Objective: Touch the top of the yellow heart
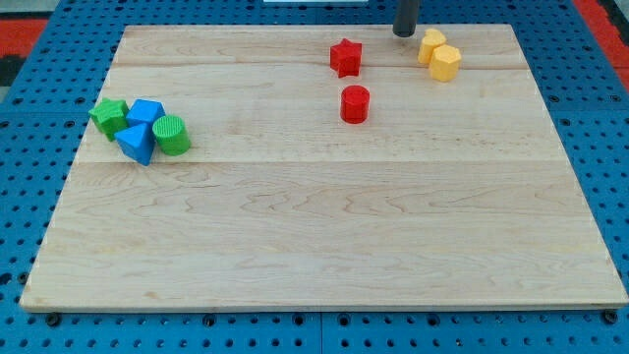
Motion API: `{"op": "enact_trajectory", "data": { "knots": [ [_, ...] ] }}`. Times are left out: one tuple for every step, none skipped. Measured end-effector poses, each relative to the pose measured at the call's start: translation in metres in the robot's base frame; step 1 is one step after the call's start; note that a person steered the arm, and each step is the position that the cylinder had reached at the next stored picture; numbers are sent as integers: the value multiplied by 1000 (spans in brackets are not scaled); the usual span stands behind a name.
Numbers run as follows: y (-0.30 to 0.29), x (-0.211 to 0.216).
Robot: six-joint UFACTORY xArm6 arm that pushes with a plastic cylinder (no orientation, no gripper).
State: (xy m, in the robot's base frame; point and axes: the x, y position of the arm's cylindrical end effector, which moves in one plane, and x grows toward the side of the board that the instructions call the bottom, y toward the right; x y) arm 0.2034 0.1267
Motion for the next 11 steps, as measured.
{"op": "enact_trajectory", "data": {
  "knots": [
    [1, 0],
    [1, 0],
    [2, 0],
    [7, 0],
    [34, 0],
    [52, 0],
    [56, -12],
    [53, -12],
    [51, -12],
    [48, -12],
    [46, -11]
  ]
}}
